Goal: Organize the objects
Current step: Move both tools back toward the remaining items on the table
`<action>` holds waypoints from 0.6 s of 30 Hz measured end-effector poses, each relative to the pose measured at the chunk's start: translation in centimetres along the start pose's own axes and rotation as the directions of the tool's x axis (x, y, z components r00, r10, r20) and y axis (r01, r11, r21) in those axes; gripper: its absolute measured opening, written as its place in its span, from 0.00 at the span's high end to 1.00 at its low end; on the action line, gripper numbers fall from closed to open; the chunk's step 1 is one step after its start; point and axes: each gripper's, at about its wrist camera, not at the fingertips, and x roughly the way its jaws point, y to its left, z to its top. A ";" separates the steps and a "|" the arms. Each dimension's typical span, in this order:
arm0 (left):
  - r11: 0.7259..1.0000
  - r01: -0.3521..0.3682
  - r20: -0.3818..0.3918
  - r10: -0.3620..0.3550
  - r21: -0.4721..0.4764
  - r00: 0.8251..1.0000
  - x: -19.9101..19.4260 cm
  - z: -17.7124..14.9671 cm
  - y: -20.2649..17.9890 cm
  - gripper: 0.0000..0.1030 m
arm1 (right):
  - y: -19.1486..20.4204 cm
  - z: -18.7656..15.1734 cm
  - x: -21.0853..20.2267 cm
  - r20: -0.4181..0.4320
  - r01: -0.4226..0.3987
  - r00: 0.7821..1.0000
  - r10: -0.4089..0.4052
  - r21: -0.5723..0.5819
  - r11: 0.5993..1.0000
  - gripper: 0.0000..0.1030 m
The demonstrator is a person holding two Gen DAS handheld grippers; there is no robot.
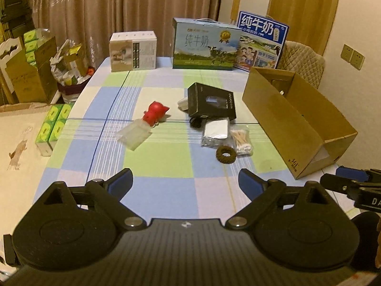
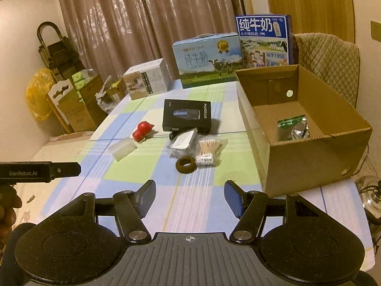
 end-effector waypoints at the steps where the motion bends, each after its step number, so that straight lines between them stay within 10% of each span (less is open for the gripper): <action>1: 1.000 -0.002 -0.004 0.002 -0.003 1.000 0.1 -0.2 0.2 0.09 | 0.0 0.0 0.1 -0.003 0.001 1.000 -0.001 0.000 1.000 0.41; 18: 1.000 -0.017 -0.008 0.017 0.000 1.000 0.2 -0.5 1.1 0.07 | 0.5 -0.2 0.9 -0.020 0.009 1.000 -0.009 0.000 1.000 0.41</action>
